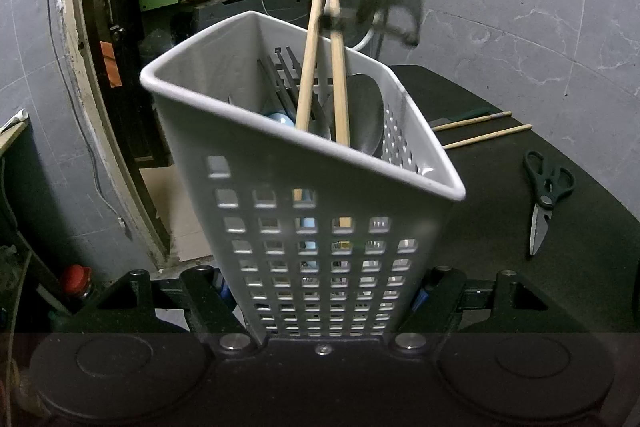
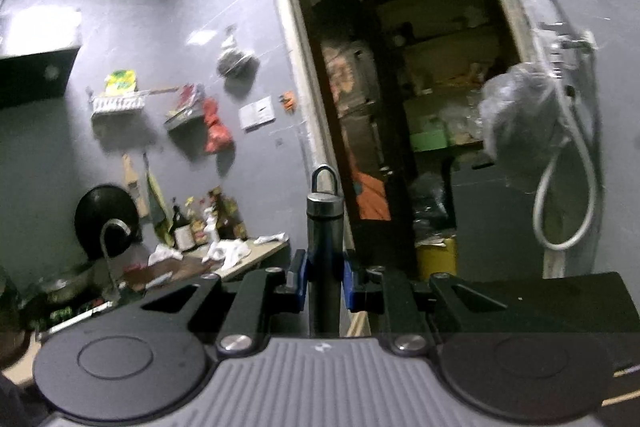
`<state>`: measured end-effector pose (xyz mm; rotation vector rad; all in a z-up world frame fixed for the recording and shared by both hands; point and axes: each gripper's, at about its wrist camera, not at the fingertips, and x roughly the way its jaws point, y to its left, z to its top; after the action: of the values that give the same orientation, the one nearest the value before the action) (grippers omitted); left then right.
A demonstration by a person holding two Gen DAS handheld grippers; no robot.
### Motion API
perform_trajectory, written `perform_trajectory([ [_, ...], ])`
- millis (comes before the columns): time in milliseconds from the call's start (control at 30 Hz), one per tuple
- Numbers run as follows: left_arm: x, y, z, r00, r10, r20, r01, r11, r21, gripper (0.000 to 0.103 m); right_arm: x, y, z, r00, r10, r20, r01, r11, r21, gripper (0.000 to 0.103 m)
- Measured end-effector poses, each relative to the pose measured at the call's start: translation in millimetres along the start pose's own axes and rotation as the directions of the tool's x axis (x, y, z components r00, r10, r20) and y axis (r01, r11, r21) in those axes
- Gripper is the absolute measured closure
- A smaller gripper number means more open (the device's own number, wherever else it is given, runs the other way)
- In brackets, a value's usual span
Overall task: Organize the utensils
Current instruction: 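Lift the steel utensil with the right tool over the caddy, then lower the steel utensil into the caddy and open the right tool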
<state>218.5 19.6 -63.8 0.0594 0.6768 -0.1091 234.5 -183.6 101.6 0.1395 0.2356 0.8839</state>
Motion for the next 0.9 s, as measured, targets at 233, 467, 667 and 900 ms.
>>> perform_trajectory([
  [233,-0.4,0.4,-0.3,1.000,0.000,0.001,0.000,1.000,0.001,0.027,22.5,18.8,-14.8,0.997,0.047,-0.060,-0.051,0.997,-0.055,0.083],
  [467,-0.4,0.5,-0.4,1.000,-0.002,0.001,0.002,1.000,0.002,0.027,37.0,22.1,-32.9,0.989,0.051,-0.142,-0.059,0.997,-0.051,0.083],
  [667,-1.3,0.8,-0.2,1.000,-0.005,0.001,0.005,1.000,0.005,0.027,44.3,23.0,-45.3,0.980,0.047,-0.195,-0.056,0.998,-0.041,0.083],
  [900,-0.1,1.6,0.1,1.000,-0.003,-0.002,0.003,1.000,0.003,0.027,49.2,26.0,-55.1,0.966,0.022,-0.259,-0.037,0.998,-0.053,0.050],
])
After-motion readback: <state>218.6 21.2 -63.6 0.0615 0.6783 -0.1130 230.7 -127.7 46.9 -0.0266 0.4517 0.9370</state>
